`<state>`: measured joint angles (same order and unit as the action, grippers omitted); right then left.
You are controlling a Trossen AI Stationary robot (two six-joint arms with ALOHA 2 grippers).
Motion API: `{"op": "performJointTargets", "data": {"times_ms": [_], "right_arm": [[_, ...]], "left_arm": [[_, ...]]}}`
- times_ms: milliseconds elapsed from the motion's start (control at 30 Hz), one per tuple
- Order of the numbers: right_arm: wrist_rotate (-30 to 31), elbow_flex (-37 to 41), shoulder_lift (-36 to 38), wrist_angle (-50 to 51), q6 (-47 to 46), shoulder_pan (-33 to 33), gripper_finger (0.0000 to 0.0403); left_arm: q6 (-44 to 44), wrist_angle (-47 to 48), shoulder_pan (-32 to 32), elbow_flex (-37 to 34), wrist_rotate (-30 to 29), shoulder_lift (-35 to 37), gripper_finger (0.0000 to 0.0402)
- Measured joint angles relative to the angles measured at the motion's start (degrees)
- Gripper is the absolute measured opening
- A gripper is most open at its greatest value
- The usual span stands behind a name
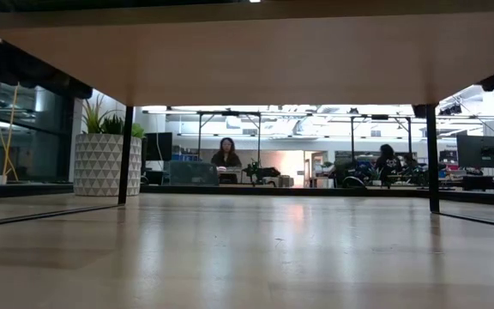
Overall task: Pick and place slides into the shelf
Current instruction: Return to Home Position
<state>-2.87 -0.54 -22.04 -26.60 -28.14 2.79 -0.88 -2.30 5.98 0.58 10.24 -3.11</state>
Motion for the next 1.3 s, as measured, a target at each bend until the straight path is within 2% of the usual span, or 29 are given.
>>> {"op": "performJointTargets", "data": {"times_ms": [200,367,600,933,1300], "right_arm": [[-0.62,0.0,0.06,3.12,3.5,0.06,0.0],[-0.22,0.02,1.88,3.59,6.91,0.59,0.0],[2.18,0.02,5.19,14.51,10.19,0.59,0.0],[7.34,0.03,9.25,25.18,13.02,0.61,0.0],[5.34,-0.02,9.61,25.68,12.26,0.61,0.0]], "left_arm": [[2.13,0.02,0.0,0.0,-0.4,0.0,0.0],[-0.82,0.04,0.01,0.0,-0.81,-0.2,0.0],[-2.33,0.04,0.0,0.0,-0.83,-0.2,0.0],[-2.32,0.05,0.0,0.0,-0.83,-0.2,0.0001],[-2.3,0.06,0.0,0.0,-0.83,-0.2,0.0001]]}}
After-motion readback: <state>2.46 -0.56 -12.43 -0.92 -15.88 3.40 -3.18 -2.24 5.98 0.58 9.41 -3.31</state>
